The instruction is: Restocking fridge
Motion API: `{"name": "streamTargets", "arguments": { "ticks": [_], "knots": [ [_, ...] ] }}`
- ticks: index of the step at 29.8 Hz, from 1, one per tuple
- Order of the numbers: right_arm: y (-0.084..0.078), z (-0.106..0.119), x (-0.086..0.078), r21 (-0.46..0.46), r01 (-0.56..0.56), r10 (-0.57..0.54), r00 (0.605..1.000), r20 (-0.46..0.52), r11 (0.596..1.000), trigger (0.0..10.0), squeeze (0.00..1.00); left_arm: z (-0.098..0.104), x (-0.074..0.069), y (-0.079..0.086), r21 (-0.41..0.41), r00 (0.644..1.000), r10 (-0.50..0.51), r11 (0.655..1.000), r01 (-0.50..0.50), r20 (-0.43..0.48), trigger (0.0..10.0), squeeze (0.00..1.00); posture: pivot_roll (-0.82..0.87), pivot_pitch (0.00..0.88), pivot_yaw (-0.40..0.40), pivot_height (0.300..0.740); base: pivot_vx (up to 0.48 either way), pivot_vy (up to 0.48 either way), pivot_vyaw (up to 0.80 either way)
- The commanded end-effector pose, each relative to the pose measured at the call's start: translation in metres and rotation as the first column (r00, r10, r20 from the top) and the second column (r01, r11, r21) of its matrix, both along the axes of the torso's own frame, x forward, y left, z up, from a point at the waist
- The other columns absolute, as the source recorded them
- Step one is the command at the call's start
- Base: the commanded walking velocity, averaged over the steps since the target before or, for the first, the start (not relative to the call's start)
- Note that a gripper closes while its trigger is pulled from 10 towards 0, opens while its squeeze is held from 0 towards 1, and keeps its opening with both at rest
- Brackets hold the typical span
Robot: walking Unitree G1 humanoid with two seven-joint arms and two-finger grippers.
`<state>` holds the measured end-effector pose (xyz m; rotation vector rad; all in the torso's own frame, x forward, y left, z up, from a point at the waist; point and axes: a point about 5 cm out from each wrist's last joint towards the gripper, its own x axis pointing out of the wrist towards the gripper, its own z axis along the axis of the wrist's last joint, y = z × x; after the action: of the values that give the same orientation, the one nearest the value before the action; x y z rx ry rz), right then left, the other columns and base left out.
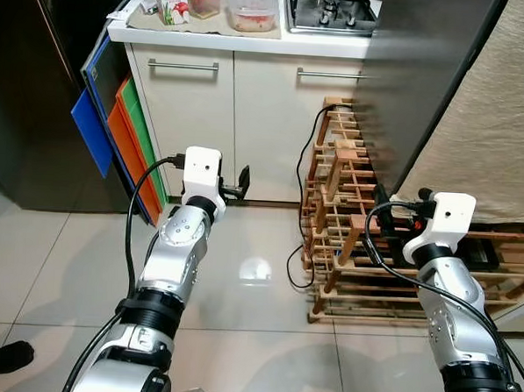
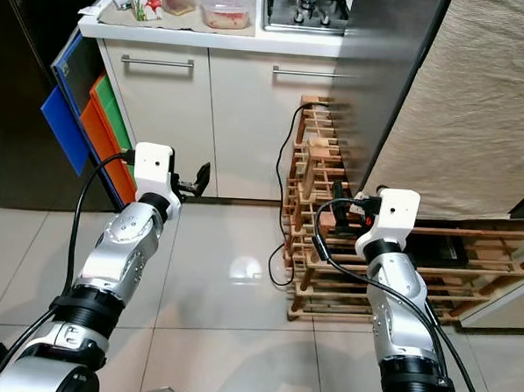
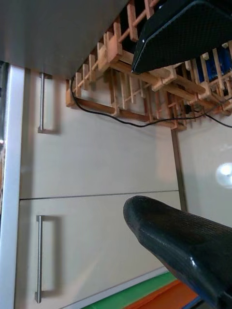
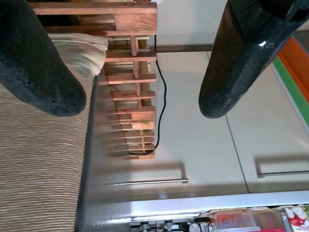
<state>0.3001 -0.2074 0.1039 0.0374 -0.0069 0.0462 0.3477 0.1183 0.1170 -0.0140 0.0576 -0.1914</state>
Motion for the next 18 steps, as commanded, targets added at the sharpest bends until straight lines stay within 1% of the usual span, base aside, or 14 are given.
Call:
{"name": "streamTargets", "arguments": {
  "ticks": [1,2,4,6,12,18],
  "knots": [
    [0.003,0.004,0.003,-0.022,0.003,-0.003,1.0,0.012,1.0,10.0,0.0,0.001,0.002,-0.005,0.04,1.0,-0.029,0.999,0.029,-0.002,10.0,0.0,-0.06,0.02,0.022,0.74,0.0,0.0,0.0],
    [0.003,0.004,0.003,-0.022,0.003,-0.003,1.0,0.012,1.0,10.0,0.0,0.001,0.002,-0.005,0.04,1.0,-0.029,0.999,0.029,-0.002,10.0,0.0,-0.06,0.02,0.022,0.74,0.0,0.0,0.0],
    [0.008,0.005,0.004,-0.031,-0.014,0.015,1.0,0.015,0.999,10.0,0.0,0.002,0.003,-0.007,0.006,0.999,-0.037,0.999,0.037,-0.002,10.0,0.0,-0.06,0.016,0.021,0.74,0.0,0.0,0.0],
    [0.01,0.004,0.005,-0.033,-0.025,0.025,1.0,0.009,0.999,10.0,0.0,0.003,0.003,-0.007,0.004,0.999,-0.039,0.999,0.039,0.004,10.0,0.0,-0.06,0.014,0.02,0.74,0.0,0.0,0.0],
    [0.019,0.0,0.005,-0.029,-0.047,0.047,0.999,-0.004,0.998,10.0,0.0,0.006,0.003,-0.006,-0.005,0.998,-0.055,0.998,0.055,0.023,10.0,0.0,-0.05,0.008,0.018,0.74,0.0,0.48,-0.76],
    [0.019,0.0,0.005,-0.029,-0.047,0.047,0.999,-0.004,0.998,10.0,0.0,0.006,0.003,-0.006,-0.005,0.998,-0.055,0.998,0.055,0.023,10.0,0.0,-0.05,0.008,0.018,0.74,0.0,0.48,-0.75]
  ]
}}
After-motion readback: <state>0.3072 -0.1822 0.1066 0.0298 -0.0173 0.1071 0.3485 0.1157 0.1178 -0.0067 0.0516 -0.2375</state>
